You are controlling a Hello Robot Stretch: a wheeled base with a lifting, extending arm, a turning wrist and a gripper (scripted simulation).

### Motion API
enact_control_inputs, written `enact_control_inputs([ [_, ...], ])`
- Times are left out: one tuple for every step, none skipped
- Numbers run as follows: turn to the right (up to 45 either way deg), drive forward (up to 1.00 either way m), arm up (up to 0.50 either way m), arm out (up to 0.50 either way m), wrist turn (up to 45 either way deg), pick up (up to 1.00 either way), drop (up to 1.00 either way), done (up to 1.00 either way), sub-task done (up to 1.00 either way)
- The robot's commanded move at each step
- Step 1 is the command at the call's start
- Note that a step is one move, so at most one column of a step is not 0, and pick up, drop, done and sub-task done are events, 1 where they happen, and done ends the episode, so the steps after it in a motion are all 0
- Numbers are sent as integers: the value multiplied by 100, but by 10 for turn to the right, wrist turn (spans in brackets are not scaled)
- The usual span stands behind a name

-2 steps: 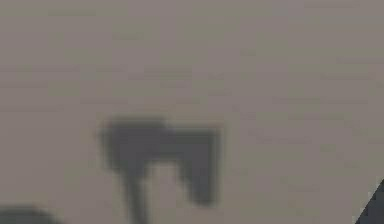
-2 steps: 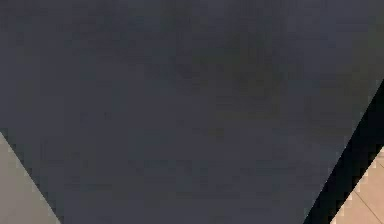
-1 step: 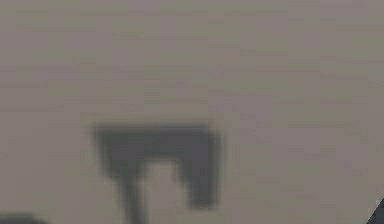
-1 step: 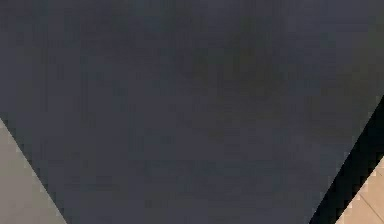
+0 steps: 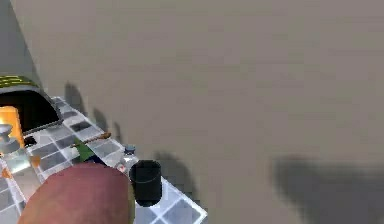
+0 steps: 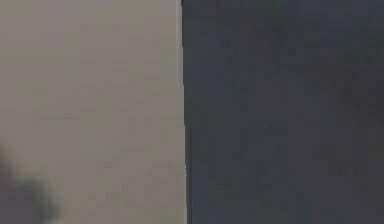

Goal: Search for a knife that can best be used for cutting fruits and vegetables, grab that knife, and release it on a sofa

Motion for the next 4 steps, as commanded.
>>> enact_control_inputs([
  [-450, 0, 0, 0, 0, 0, 0, 0, 0],
  [-450, 0, 0, 0, 0, 0, 0, 0, 0],
  [-270, 0, 0, 0, 0, 0, 0, 0, 0],
  [0, 0, 50, 0, 0, 0, 0, 0, 0],
])
